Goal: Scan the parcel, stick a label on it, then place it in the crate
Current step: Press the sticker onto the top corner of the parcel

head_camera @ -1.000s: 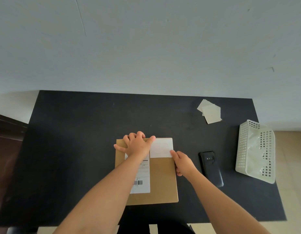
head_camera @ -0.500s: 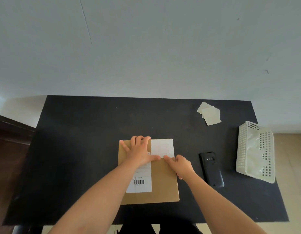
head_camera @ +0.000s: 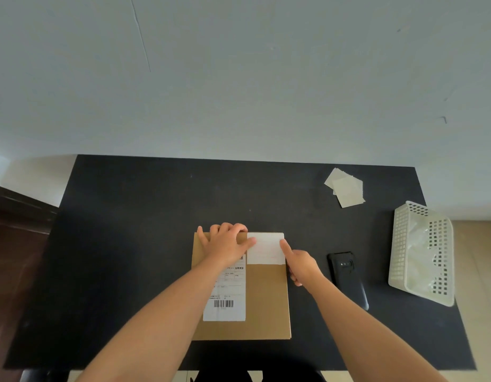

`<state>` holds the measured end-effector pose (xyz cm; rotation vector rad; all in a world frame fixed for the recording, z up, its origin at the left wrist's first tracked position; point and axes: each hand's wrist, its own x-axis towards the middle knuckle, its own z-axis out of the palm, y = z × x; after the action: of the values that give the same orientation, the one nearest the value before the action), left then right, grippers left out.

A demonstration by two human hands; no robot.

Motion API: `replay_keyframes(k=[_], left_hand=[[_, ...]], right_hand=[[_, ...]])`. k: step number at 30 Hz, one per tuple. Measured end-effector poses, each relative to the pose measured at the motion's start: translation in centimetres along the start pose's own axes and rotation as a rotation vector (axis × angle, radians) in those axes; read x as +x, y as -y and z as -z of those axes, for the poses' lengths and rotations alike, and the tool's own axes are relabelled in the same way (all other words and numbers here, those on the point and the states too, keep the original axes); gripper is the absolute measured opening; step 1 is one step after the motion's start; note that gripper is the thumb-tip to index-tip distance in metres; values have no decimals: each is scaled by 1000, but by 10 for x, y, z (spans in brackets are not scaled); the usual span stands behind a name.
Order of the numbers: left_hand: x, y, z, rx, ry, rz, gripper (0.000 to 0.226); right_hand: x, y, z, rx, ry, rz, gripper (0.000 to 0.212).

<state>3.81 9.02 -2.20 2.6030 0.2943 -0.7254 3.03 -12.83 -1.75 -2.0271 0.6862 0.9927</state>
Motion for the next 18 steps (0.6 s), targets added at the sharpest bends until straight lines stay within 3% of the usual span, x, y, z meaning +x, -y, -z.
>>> replay_keyframes(k=[6,13,16,18], left_hand=[[5,-13,-13,33,-80,132,59],[2,-10,-7,-48,-30,118,34],[-14,7,6,-13,-104,47,43],[-29,24,16,-121,-189,93,47]], right_hand=[[14,18,-10,-172,-28,-60,91],[10,18,-7,-78,-22,-80,67],[-3,18,7,78,-12,-106,52],[-16,12,15,137,-12,-108,49]])
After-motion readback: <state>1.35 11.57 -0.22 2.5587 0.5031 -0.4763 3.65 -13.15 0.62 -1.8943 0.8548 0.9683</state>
